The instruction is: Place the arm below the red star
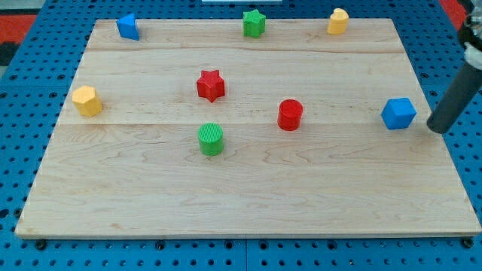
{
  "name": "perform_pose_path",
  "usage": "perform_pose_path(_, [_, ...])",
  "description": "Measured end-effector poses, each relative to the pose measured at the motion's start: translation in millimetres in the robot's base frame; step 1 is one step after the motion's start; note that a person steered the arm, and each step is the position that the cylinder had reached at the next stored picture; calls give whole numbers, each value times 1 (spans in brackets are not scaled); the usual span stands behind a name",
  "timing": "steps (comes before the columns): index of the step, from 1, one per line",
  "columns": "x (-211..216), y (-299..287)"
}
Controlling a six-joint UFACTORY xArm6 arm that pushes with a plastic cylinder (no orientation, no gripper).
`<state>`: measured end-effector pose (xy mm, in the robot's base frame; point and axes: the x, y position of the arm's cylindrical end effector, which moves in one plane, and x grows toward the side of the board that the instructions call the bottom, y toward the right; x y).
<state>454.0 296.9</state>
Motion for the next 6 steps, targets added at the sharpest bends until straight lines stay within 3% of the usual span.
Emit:
perform_pose_path(2, [-6, -61])
perform_pose_path(6, [10, -24])
